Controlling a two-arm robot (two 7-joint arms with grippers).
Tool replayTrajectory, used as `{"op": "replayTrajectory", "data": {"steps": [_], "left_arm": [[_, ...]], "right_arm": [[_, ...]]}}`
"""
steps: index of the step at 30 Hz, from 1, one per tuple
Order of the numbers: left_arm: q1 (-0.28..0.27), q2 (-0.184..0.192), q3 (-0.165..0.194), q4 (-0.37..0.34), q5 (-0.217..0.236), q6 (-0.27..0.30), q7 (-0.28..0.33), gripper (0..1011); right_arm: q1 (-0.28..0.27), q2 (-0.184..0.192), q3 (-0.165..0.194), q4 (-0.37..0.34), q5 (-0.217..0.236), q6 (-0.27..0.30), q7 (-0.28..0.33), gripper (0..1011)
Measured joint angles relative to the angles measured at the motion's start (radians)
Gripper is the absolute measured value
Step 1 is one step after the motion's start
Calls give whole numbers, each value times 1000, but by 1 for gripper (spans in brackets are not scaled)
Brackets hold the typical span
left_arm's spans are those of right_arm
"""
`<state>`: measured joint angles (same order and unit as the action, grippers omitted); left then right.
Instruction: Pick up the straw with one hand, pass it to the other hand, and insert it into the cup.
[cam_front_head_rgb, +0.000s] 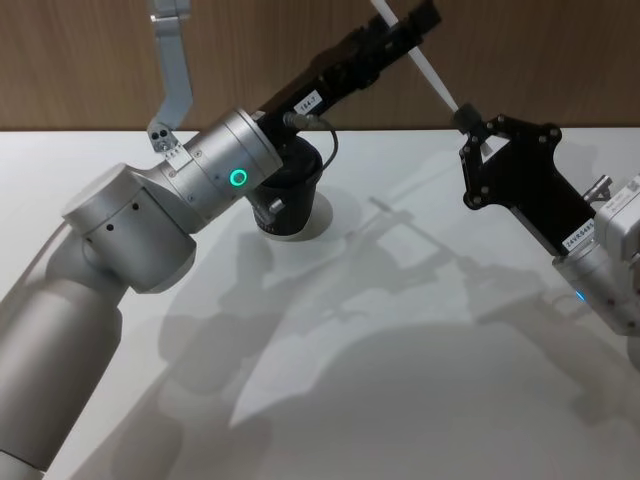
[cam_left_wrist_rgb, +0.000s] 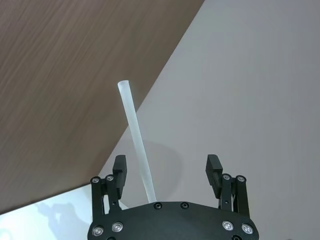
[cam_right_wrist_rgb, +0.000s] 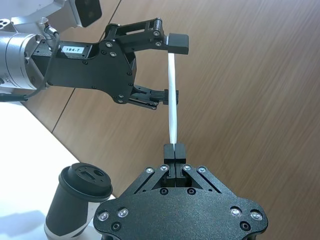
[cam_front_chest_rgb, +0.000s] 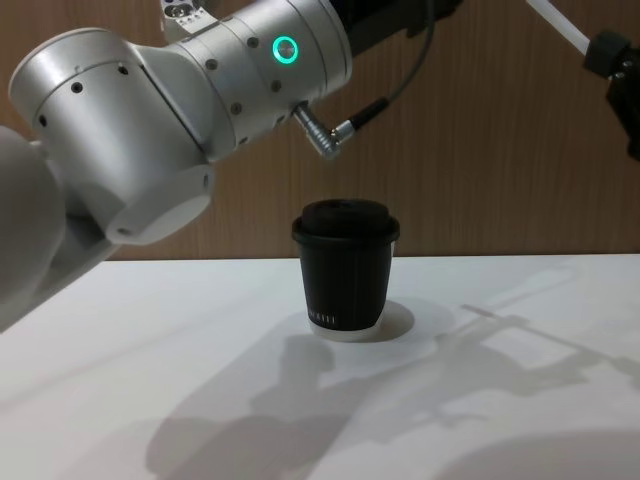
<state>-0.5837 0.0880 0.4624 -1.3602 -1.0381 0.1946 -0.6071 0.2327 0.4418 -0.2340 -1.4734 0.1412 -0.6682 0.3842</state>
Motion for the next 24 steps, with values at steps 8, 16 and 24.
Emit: {"op": "replayTrajectory", "data": {"steps": [8,16,24], "left_arm": [[-5,-4,4,8,-6,-2,-2,832],[-8,-6,5,11,-9,-3,-2,585],[-9,-7,6,13,-11,-4,-3,329]], "right_arm": [[0,0,0,0,0,0,0,6],[0,0,0,0,0,0,0,6],[0,0,0,0,0,0,0,6]]}}
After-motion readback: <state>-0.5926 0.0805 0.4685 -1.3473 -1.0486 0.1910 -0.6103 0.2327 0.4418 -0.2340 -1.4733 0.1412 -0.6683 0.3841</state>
